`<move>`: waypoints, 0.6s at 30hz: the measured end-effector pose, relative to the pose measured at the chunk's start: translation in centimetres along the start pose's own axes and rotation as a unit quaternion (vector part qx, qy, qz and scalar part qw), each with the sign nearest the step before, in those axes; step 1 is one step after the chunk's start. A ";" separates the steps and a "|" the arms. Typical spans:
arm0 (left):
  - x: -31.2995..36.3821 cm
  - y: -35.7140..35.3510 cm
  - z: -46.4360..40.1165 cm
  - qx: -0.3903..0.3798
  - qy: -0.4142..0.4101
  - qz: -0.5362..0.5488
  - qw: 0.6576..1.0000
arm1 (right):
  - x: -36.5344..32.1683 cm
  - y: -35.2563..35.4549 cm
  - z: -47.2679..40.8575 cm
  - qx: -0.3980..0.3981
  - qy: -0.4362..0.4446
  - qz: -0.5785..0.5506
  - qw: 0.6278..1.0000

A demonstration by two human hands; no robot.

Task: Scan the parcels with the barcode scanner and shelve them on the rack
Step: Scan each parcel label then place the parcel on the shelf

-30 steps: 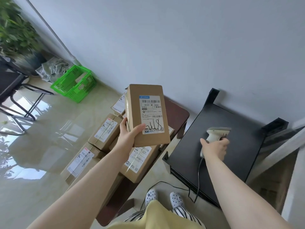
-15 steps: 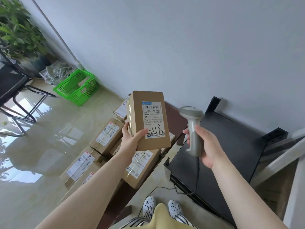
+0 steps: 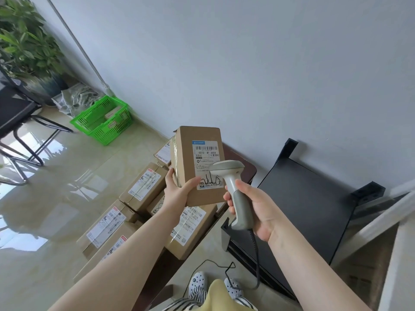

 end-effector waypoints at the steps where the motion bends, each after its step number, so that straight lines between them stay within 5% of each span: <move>1: 0.0 0.1 0.1 -0.002 0.001 0.000 1.000 | 0.0 -0.1 0.1 0.003 0.003 0.005 1.000; 18: -0.7 -0.1 0.5 -0.016 -0.008 -0.024 1.000 | -2.1 -1.9 0.6 -0.044 0.036 -0.055 0.997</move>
Point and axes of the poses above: each hand's wrist, its own z-axis away from the middle knuckle, its own y-axis out of the back of the hand, x = y × z, the point moved 1 cm from there along -z, towards the middle knuckle, and after that the axes turned 14 degrees about x, right-handed, at the moved point
